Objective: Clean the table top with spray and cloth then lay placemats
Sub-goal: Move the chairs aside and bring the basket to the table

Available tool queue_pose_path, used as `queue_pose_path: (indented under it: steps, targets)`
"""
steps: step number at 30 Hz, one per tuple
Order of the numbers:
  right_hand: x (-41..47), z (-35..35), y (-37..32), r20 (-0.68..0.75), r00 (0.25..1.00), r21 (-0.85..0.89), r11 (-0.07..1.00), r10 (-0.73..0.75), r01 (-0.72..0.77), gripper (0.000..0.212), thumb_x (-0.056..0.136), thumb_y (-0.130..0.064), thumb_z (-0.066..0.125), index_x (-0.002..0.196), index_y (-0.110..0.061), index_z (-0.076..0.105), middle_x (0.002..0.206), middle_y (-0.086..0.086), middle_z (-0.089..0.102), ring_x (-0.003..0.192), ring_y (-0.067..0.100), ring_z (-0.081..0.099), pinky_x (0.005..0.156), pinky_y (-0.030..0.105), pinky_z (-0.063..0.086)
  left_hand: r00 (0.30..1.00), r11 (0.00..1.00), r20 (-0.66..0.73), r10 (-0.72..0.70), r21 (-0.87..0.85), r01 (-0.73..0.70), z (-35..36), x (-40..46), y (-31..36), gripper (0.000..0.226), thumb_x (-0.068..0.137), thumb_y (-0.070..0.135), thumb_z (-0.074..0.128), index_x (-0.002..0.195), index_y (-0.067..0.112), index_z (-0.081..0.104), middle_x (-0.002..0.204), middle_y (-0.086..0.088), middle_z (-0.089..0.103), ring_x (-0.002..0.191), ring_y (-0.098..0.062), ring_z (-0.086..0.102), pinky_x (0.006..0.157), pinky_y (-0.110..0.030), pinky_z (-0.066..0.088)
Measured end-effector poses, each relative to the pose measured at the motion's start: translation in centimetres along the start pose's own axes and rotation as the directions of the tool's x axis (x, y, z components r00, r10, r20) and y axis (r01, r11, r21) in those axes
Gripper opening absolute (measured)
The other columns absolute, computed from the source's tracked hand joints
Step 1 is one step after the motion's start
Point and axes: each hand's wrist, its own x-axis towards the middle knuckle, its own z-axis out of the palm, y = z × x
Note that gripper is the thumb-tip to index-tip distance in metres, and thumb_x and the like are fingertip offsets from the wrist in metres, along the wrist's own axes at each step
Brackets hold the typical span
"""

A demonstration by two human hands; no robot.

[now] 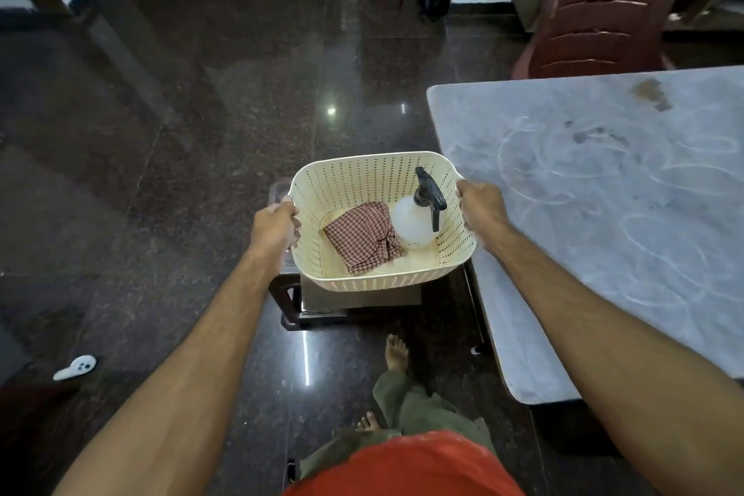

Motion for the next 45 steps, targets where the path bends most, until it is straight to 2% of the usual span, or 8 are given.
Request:
queue_pose_path:
  steps: [7, 11, 15, 20, 30, 34, 37, 45]
  targets:
    - [-2.9, -7.8, 1.6, -0.081, 0.996, 0.033, 0.999, 0.022, -0.020, 0.028, 0.094, -0.020, 0.052, 0.067, -0.014, 0.054, 0.058, -0.001, 0.040, 0.048, 0.013, 0.034, 0.045, 0.026, 0.028, 0.991, 0.999, 0.130, 0.035, 0.026, -0.039, 4.2, -4.2, 0.8, 0.030, 0.103, 0.025, 0.047, 0.076, 0.015, 0.053, 0.065, 0.002, 0.046, 0.053, -0.009, 0.037, 0.051, -0.023, 0.032]
    - [-2.8, -12.8, 2.1, -0.129, 0.991, 0.070, 0.997, 0.035, -0.026, 0.029, 0.094, -0.019, 0.053, 0.065, -0.016, 0.052, 0.058, -0.001, 0.042, 0.049, 0.014, 0.034, 0.046, 0.027, 0.028, 0.972, 0.998, 0.231, 0.048, 0.027, -0.056, 8.2, -6.2, 2.2, 0.028, 0.103, 0.020, 0.044, 0.076, 0.014, 0.049, 0.055, 0.005, 0.039, 0.046, -0.008, 0.032, 0.046, -0.022, 0.029]
    - [-1.0, -17.9, 3.1, -0.156, 0.987, 0.089, 0.996, 0.043, -0.030, 0.029, 0.093, -0.018, 0.054, 0.064, -0.016, 0.052, 0.058, 0.000, 0.042, 0.048, 0.014, 0.034, 0.046, 0.027, 0.029, 0.939, 0.997, 0.341, 0.045, 0.044, -0.064, 13.0, -7.7, 3.5, 0.026, 0.103, 0.018, 0.040, 0.078, 0.015, 0.048, 0.052, 0.007, 0.036, 0.049, -0.009, 0.031, 0.049, -0.022, 0.030]
    - [2.6, -25.1, 4.1, -0.166, 0.985, 0.078, 0.996, 0.056, -0.043, 0.027, 0.092, -0.017, 0.054, 0.065, -0.014, 0.054, 0.058, 0.000, 0.042, 0.048, 0.014, 0.035, 0.047, 0.027, 0.029, 0.939, 0.997, 0.342, 0.024, 0.055, -0.046, 21.0, -9.9, 4.4, 0.027, 0.104, 0.022, 0.039, 0.078, 0.018, 0.046, 0.048, 0.009, 0.035, 0.043, -0.007, 0.031, 0.040, -0.017, 0.032]
    - [11.5, -36.5, 3.9, -0.194, 0.980, 0.040, 0.998, 0.048, -0.041, 0.025, 0.090, -0.017, 0.055, 0.065, -0.016, 0.051, 0.058, 0.001, 0.042, 0.047, 0.015, 0.035, 0.045, 0.027, 0.028, 0.950, 0.999, 0.311, 0.025, -0.027, -0.018, 35.3, -11.4, 5.8, 0.027, 0.103, 0.018, 0.043, 0.077, 0.015, 0.049, 0.041, 0.010, 0.037, 0.042, -0.009, 0.033, 0.044, -0.020, 0.033]
    - [14.5, -38.7, 3.2, -0.209, 0.977, 0.021, 0.999, 0.041, -0.037, 0.026, 0.091, -0.016, 0.055, 0.065, -0.015, 0.051, 0.057, 0.001, 0.041, 0.045, 0.014, 0.034, 0.041, 0.024, 0.027, 0.953, 0.999, 0.299, 0.046, -0.018, -0.043, 38.8, -10.9, 6.9, 0.028, 0.105, 0.023, 0.042, 0.081, 0.013, 0.053, 0.042, 0.010, 0.039, 0.044, -0.008, 0.035, 0.047, -0.021, 0.037]
    - [16.3, -39.4, 2.8, -0.205, 0.978, 0.026, 0.999, 0.039, -0.035, 0.026, 0.090, -0.016, 0.055, 0.065, -0.014, 0.051, 0.057, 0.001, 0.041, 0.046, 0.015, 0.034, 0.043, 0.027, 0.027, 0.958, 0.997, 0.277, 0.068, 0.013, -0.074, 40.5, -10.4, 7.6, 0.026, 0.105, 0.023, 0.042, 0.086, 0.011, 0.055, 0.051, 0.004, 0.040, 0.045, -0.009, 0.037, 0.049, -0.022, 0.039]
    - [19.9, -39.0, 2.7, -0.168, 0.984, 0.020, 0.999, 0.052, -0.050, 0.022, 0.091, -0.016, 0.055, 0.069, -0.014, 0.054, 0.059, 0.002, 0.043, 0.047, 0.016, 0.036, 0.042, 0.025, 0.029, 0.978, 0.991, 0.185, 0.096, 0.071, -0.111, 43.0, -7.4, 8.6, 0.025, 0.104, 0.024, 0.045, 0.091, 0.010, 0.061, 0.061, 0.002, 0.045, 0.052, -0.009, 0.039, 0.056, -0.024, 0.039]
